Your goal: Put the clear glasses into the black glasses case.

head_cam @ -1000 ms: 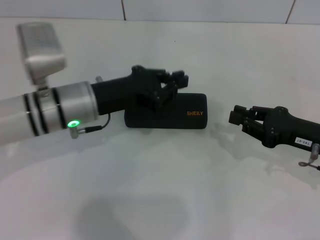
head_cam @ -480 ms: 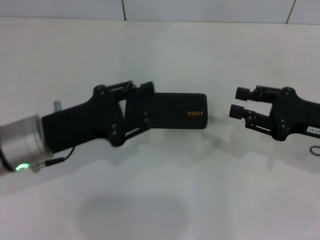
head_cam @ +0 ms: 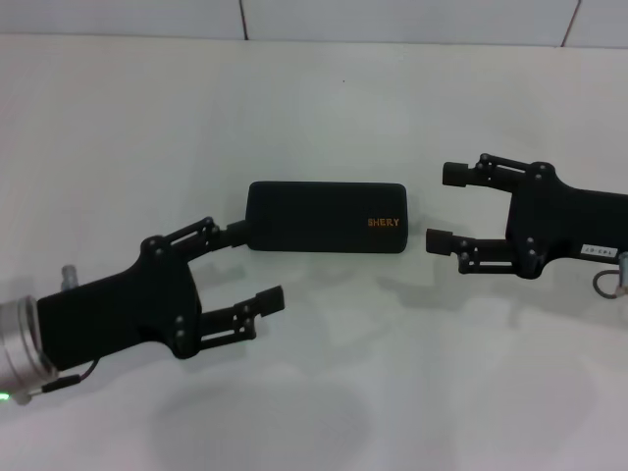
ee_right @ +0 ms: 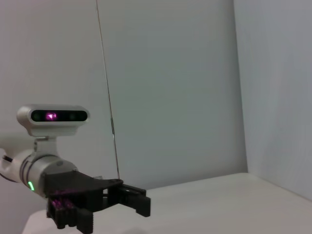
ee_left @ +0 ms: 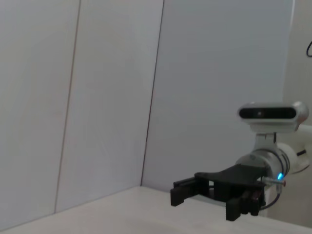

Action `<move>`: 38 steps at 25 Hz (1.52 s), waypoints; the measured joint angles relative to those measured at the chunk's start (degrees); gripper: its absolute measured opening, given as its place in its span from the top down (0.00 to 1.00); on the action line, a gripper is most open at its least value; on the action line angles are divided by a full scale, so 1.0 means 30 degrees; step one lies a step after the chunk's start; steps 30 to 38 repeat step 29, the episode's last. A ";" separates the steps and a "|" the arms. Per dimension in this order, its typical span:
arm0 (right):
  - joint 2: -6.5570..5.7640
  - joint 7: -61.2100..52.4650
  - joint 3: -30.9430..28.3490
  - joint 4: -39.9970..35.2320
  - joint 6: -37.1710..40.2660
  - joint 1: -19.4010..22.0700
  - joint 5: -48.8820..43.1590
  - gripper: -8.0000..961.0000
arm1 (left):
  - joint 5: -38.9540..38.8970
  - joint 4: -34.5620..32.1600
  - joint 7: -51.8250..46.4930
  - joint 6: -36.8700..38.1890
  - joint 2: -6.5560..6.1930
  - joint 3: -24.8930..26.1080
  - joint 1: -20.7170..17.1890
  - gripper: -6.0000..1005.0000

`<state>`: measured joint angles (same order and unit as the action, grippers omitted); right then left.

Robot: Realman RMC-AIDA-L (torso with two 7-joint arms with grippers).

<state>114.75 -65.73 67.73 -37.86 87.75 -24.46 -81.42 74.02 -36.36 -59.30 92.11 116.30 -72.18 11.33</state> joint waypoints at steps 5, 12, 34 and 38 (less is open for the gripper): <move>0.0097 0.0079 0.0031 -0.0010 -0.0186 -0.0062 -0.0463 0.13 | 0.0820 -0.0034 0.0163 -0.0015 0.0220 0.0538 -0.0433 0.17; 0.0181 0.0028 0.0193 0.0200 -0.0266 -0.0043 -0.0648 0.13 | 0.1301 0.0052 0.0050 -0.0015 0.0391 0.0564 -0.0353 0.17; 0.0374 -0.0039 0.0581 0.0227 -0.0119 0.0171 -0.1018 0.13 | 0.1646 0.0045 -0.0113 -0.0018 0.0401 0.0565 -0.0276 0.17; 0.0374 -0.0039 0.0581 0.0227 -0.0119 0.0171 -0.1018 0.13 | 0.1646 0.0045 -0.0113 -0.0018 0.0401 0.0565 -0.0276 0.17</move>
